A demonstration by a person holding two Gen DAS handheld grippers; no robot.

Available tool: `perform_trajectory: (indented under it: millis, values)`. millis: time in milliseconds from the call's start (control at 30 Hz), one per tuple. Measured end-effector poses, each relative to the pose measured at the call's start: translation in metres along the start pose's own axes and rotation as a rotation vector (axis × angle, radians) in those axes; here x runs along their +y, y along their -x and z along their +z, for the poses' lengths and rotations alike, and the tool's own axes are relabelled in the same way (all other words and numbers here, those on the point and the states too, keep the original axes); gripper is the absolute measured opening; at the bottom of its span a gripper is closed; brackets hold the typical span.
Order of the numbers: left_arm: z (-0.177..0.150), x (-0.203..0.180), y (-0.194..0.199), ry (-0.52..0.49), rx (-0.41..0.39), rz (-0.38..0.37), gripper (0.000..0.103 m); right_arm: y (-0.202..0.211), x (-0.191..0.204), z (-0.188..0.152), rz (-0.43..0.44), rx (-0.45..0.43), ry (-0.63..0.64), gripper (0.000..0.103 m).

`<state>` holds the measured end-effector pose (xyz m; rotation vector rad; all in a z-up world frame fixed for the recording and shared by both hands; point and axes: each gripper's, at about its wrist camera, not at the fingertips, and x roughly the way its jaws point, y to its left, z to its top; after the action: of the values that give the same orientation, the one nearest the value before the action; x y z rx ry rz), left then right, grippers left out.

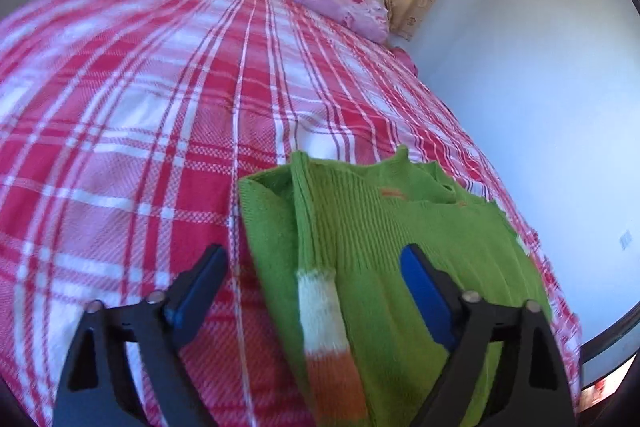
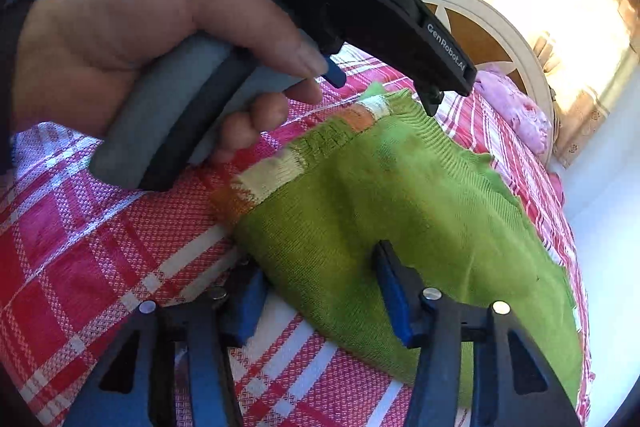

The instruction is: Fold small clothes

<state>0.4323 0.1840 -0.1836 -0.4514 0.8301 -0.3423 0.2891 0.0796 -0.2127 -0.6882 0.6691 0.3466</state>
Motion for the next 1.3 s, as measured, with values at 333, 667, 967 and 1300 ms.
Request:
perform_trajectory:
  millis: [333,667,967,1300]
  values:
    - [0.002,0.010,-0.015,0.059,0.023,-0.110,0.047,0.002,0.007,-0.002,-0.021,-0.005,0.022,0.043]
    - [-0.002,0.028,-0.013,0.152,0.018,-0.178,0.026,0.013,0.012,-0.006,0.004,-0.029,-0.001,0.019]
    - [0.000,0.024,-0.017,0.138,0.017,-0.186,0.016,0.014,-0.005,-0.005,0.056,-0.058,-0.062,0.012]
    - [0.004,0.011,0.003,0.132,-0.060,-0.189,0.014,0.023,-0.072,-0.019,0.317,-0.182,-0.362,0.008]
